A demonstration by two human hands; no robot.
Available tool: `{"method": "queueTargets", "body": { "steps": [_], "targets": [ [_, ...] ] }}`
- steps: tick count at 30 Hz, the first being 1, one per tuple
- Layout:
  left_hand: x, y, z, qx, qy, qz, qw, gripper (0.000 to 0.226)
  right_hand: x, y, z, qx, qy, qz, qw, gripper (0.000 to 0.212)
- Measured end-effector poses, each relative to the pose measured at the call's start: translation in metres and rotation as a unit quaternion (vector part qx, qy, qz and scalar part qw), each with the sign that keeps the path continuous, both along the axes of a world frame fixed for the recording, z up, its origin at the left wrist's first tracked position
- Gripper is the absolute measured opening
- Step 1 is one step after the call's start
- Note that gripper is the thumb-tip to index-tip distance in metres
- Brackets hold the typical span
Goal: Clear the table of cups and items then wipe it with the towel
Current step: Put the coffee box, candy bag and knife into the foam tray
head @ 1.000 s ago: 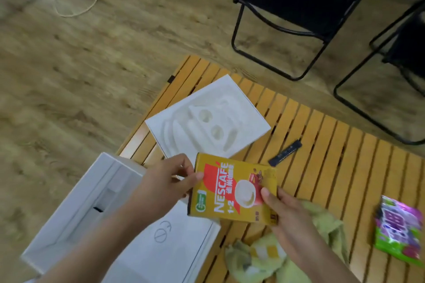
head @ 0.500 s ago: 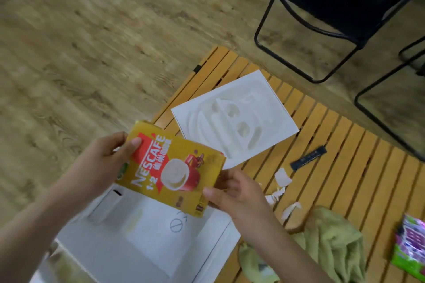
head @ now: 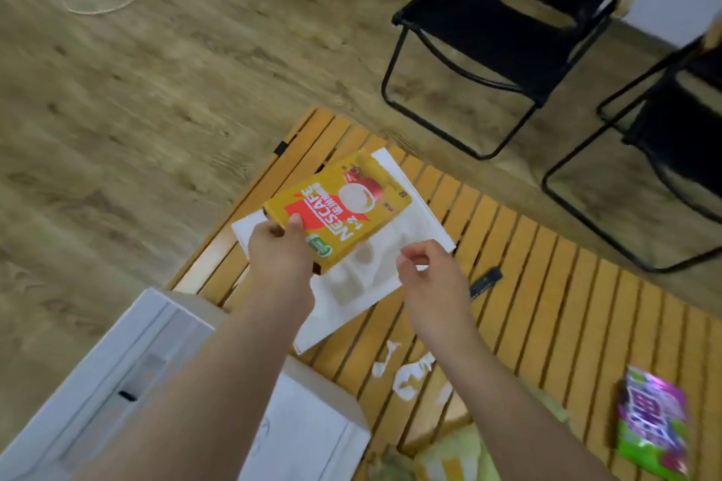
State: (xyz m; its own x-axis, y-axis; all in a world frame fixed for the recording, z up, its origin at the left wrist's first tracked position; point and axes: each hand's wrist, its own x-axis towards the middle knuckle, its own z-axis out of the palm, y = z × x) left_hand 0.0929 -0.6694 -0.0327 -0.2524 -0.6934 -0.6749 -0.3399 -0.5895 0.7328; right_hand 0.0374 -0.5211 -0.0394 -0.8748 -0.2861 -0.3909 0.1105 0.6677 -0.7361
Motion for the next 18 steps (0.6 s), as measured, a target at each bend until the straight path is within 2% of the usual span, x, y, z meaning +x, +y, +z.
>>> {"method": "queueTargets", "body": {
  "steps": [3,7,10,12,14,18],
  "targets": [
    [-0.012,0.012,-0.011,-0.002,-0.017,0.032,0.999,0.027,-0.030,0.017,-0.032,0.152,0.052,0.026,0.987,0.034],
    [-0.011,0.011,-0.023,-0.043,-0.033,-0.008,0.998,0.020,-0.069,0.026,-0.069,0.200,0.042,0.070,0.976,0.050],
    [-0.006,0.007,-0.028,-0.063,-0.004,-0.026,0.998,0.024,-0.087,0.021,-0.088,0.167,0.000,0.088,0.982,0.048],
    [-0.002,0.005,-0.031,-0.078,0.018,-0.032,0.996,0.016,-0.091,0.018,-0.097,0.140,-0.006,0.038,0.989,0.041],
    [0.002,0.005,-0.032,-0.089,0.031,-0.022,0.995,0.020,-0.091,0.016,-0.100,0.151,-0.017,0.000,0.988,0.031],
    [0.011,0.008,-0.028,-0.094,0.065,-0.001,0.993,0.026,-0.077,0.025,-0.099,0.145,-0.062,-0.015,0.987,0.017]
  ]
}}
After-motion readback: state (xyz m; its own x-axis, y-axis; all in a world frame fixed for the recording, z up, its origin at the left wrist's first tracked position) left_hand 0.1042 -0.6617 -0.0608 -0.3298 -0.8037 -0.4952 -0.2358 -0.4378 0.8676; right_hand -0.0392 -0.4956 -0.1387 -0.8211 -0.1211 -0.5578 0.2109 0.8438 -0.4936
